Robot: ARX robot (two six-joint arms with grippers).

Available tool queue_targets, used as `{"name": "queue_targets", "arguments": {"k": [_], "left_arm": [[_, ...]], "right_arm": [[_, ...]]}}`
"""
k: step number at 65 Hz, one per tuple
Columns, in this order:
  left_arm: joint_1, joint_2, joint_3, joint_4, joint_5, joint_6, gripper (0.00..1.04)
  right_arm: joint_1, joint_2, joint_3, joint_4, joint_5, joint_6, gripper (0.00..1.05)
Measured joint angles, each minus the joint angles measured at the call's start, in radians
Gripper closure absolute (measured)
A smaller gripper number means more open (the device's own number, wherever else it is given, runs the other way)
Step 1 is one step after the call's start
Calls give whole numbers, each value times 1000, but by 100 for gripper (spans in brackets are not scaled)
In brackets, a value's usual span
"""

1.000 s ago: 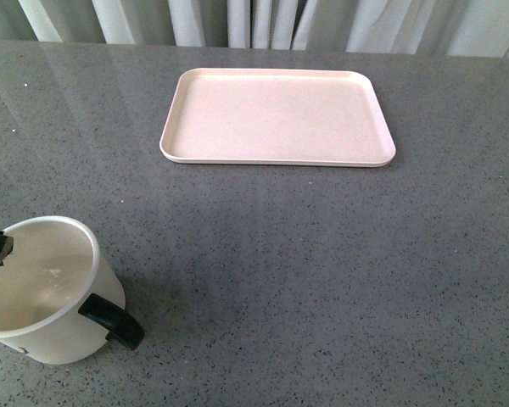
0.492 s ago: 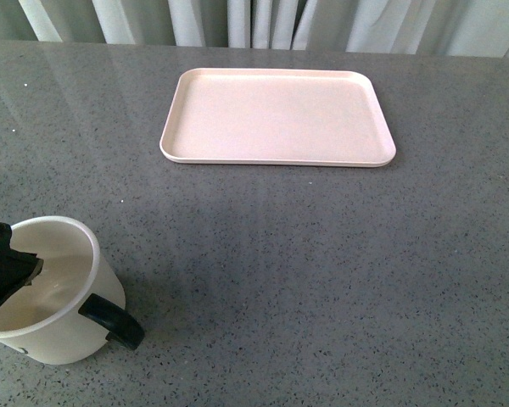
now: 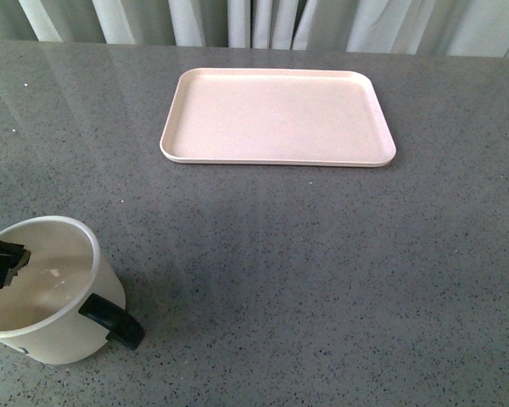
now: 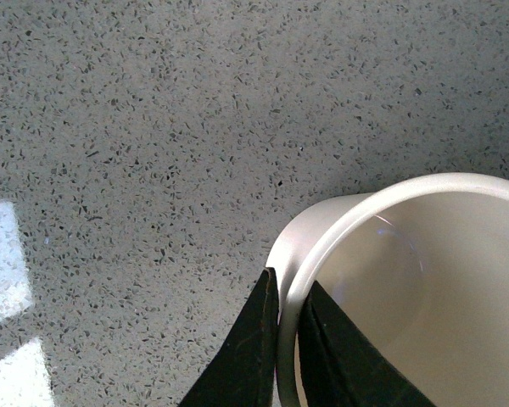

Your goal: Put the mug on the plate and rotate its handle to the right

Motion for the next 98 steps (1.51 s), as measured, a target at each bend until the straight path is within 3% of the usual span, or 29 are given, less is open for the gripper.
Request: {"name": "queue_targets", "arguments": {"k": [3,19,31,62,98], "left_arm": [[-2,0,10,-12,1,-7,103],[-24,-6,93,-94,-13,-4,103],[-57,38,259,-134,-6,-3,103],[-142,503,898,-248,75,-20,103],[-204,785,1250,-380,102,-12,103]], "right_arm": [[0,0,0,0,0,0,9],[0,0,0,0,0,0,9],[0,0,0,0,0,0,9],[0,0,0,0,0,0,9],[0,0,0,0,0,0,9]]}}
